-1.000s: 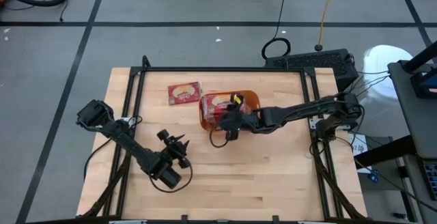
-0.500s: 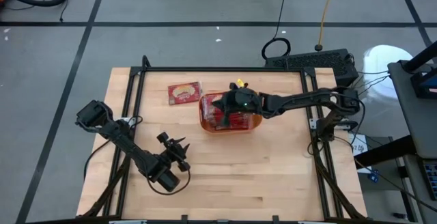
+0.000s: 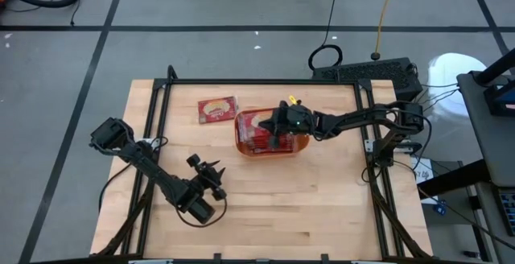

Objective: Sort popcorn bags into baskets
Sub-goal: Put the red popcorn bag into the orange bin

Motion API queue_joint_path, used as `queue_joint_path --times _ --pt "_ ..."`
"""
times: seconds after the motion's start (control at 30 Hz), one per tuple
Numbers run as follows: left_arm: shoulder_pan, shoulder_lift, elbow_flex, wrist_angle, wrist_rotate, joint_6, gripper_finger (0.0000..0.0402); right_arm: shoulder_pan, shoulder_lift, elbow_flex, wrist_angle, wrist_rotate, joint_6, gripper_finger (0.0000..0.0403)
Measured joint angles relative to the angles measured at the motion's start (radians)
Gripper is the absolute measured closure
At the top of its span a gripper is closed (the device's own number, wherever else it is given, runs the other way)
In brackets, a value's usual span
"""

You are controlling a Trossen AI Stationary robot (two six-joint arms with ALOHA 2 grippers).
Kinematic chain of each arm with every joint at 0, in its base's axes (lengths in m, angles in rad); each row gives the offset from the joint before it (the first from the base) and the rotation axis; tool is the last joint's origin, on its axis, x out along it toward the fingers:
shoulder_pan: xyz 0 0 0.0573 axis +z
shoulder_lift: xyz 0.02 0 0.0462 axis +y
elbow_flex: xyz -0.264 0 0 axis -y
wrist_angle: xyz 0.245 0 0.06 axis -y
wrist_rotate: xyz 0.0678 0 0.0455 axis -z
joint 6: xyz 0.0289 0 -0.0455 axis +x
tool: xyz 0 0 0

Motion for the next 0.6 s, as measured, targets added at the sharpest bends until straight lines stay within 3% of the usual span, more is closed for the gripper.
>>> queue_joint_path --times 0.6 --pt "0.034 0.0 0.0 0.066 0.0 0.067 0.025 0.002 0.002 -0.033 0.197 0.0 0.018 0.0403"
